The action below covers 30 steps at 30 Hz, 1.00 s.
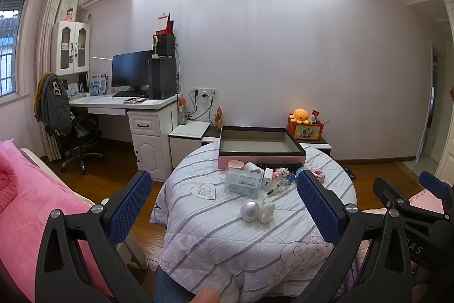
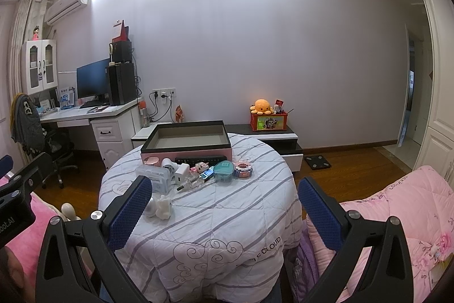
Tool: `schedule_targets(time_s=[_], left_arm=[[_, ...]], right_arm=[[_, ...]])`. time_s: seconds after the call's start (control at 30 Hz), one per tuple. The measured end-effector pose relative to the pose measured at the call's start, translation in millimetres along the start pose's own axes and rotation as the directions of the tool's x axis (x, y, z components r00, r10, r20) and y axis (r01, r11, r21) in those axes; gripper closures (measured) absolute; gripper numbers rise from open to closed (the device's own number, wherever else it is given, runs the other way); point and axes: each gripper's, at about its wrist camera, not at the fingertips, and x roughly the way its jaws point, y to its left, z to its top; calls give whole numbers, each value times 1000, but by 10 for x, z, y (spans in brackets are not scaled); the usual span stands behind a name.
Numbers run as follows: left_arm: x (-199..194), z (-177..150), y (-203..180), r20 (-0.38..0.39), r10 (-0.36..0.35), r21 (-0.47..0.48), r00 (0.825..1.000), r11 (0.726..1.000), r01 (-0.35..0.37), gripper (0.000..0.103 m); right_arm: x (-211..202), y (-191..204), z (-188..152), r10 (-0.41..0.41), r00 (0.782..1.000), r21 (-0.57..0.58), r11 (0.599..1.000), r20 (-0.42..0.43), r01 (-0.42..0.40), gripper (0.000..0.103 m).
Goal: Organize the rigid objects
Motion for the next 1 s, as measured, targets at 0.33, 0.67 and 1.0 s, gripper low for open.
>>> schedule_targets(time_s=[0.33, 0.67, 1.0], left_arm=[[58, -27, 26, -13, 3, -9, 1000, 1000, -3, 0], [210, -31, 58, -54, 5, -18, 999, 1000, -6, 0], [862, -264, 76, -186, -40, -22, 982, 999, 36, 0]], right_arm=[[12, 12, 13, 1, 1000, -6, 1000, -5, -1, 0], [157, 65, 10, 0, 1000, -26, 1000, -28, -1, 0], [801, -37, -63, -15, 992, -31, 999, -127, 11, 0]])
